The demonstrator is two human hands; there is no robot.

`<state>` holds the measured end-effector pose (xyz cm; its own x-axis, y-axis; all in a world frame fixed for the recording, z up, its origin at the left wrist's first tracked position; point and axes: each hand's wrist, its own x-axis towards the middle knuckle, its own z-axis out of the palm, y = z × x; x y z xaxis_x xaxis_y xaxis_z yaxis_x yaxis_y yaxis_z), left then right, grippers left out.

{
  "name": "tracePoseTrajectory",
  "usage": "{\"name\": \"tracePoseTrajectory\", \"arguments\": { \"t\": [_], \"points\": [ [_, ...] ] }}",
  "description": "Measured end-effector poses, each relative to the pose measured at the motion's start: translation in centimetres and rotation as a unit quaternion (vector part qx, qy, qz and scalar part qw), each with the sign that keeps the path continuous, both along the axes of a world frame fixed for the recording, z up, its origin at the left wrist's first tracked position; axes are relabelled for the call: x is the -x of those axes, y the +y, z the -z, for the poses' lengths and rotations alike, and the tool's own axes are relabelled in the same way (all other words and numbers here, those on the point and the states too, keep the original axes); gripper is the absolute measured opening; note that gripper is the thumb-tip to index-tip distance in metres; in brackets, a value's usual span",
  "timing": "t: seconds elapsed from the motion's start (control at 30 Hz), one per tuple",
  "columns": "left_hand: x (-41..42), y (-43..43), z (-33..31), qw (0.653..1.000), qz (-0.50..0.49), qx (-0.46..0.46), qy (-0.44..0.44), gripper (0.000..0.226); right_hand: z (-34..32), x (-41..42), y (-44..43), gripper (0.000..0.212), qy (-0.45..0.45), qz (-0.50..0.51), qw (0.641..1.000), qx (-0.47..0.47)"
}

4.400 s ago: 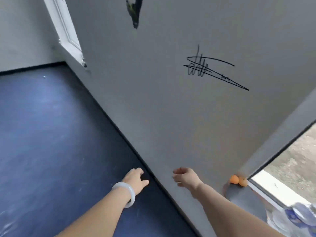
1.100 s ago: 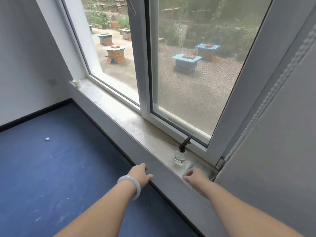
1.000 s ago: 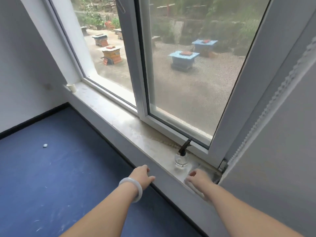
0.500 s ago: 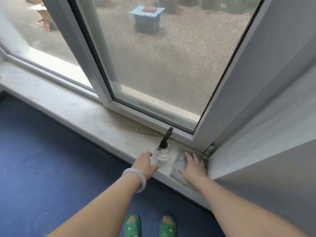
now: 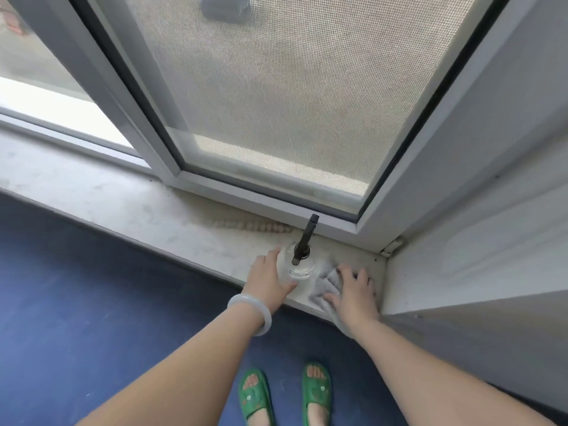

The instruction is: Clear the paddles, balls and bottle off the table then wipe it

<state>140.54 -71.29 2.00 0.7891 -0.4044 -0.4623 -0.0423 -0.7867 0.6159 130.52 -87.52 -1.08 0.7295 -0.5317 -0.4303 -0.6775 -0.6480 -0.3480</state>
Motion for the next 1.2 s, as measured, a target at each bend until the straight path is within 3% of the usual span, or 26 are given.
{"name": "tracePoseTrajectory", "arguments": {
  "t": [0.1, 0.17, 0.3, 0.57, 0.7, 0.87, 1.03, 1.2],
  "points": [
    [-1.3, -1.8, 1.0, 0.997, 0.051, 0.046, -0.048, 0.082, 0.5, 0.4, 0.3, 0.049, -0.016, 0.012, 1.0, -0.009],
    [-1.8, -2.8, 1.6, 0.989, 0.066, 0.12, -0.063, 0.068, 0.7, 0.5, 0.5, 0.045, -0.02, 0.023, 0.999, -0.013],
    [-2.0, -4.3, 2.6, 0.973, -0.025, 0.228, -0.02, 0.041, 1.1, 0.6, 0.4, 0.042, -0.025, 0.03, 0.999, -0.023],
    [-1.0, -4.7, 2.3, 0.978, -0.047, 0.203, 0.0, 0.035, 0.9, 0.2, 0.2, 0.038, -0.019, 0.039, 0.998, -0.053],
    [0.6, -2.5, 2.4, 0.966, -0.137, 0.209, 0.07, 0.02, 0.3, 0.1, 0.1, 0.037, -0.015, 0.083, 0.991, -0.104],
    [1.7, 0.8, 1.2, 0.957, -0.164, 0.201, 0.131, 0.021, -1.3, 0.6, 1.2, 0.039, -0.045, 0.119, 0.978, -0.164],
    [2.1, 3.6, -1.1, 0.958, -0.168, 0.205, 0.106, 0.013, -4.2, -0.8, 3.4, 0.026, -0.087, 0.116, 0.959, -0.242],
    [2.3, 7.4, -3.5, 0.927, -0.274, 0.231, 0.109, 0.027, -7.7, -3.4, 5.8, 0.027, -0.116, 0.071, 0.953, -0.271]
  ]
}}
